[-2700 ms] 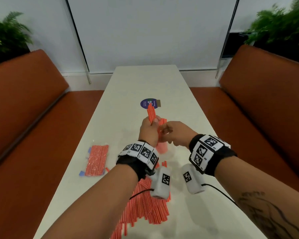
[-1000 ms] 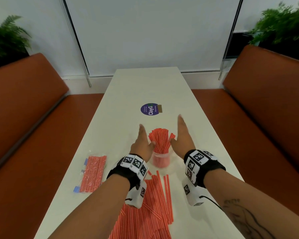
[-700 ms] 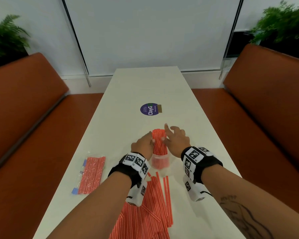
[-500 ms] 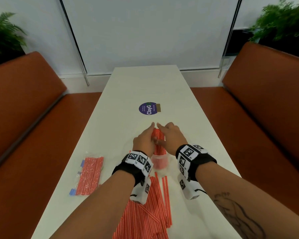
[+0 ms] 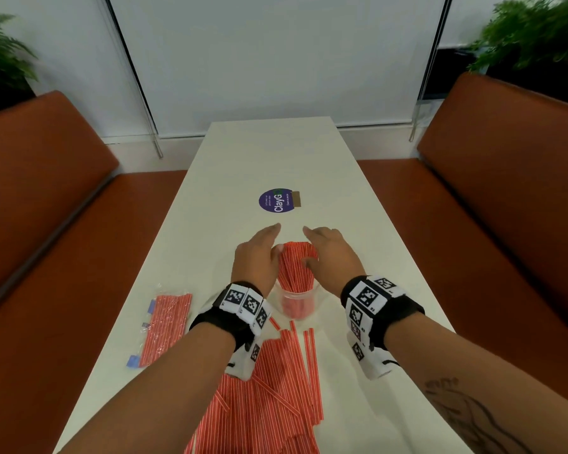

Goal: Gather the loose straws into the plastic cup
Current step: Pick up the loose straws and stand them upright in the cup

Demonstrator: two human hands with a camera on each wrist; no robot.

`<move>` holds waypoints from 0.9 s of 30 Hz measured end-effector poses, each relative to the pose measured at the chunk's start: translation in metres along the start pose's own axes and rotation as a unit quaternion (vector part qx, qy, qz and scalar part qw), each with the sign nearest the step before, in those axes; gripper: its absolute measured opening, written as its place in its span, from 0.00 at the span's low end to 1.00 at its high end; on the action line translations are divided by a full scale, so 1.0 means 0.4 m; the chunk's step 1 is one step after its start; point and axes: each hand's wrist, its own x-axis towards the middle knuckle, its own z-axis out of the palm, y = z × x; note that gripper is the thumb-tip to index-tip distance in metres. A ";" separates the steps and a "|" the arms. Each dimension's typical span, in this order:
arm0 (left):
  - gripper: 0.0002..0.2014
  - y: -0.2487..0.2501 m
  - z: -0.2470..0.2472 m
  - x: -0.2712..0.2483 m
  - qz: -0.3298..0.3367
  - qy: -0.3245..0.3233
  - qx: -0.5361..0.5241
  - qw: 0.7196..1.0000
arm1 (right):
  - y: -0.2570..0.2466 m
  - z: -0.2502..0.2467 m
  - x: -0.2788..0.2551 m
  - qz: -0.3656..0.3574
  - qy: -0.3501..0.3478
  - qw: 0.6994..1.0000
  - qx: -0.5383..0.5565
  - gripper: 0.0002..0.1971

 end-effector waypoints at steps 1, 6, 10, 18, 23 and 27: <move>0.21 0.001 0.001 -0.005 0.028 -0.012 0.035 0.999 | 0.001 0.008 -0.010 -0.026 -0.006 0.999 -0.026 0.30; 0.23 0.008 0.007 -0.022 0.076 -0.100 0.110 0.986 | 0.007 0.037 -0.033 -0.053 -0.036 0.997 -0.050 0.29; 0.19 0.000 -0.050 -0.033 -0.032 0.014 0.007 0.999 | 0.009 -0.001 -0.053 -0.014 0.100 0.995 0.006 0.26; 0.18 -0.059 -0.011 -0.154 -0.070 -0.254 0.212 0.941 | -0.037 0.039 -0.179 -0.118 -0.041 0.990 -0.060 0.15; 0.23 -0.060 0.018 -0.175 0.001 -0.358 0.330 0.874 | -0.033 0.111 -0.208 -0.067 -0.231 0.961 -0.136 0.23; 0.19 -0.045 0.023 -0.185 0.036 -0.356 0.366 0.859 | -0.023 0.114 -0.227 -0.040 -0.268 0.950 -0.158 0.23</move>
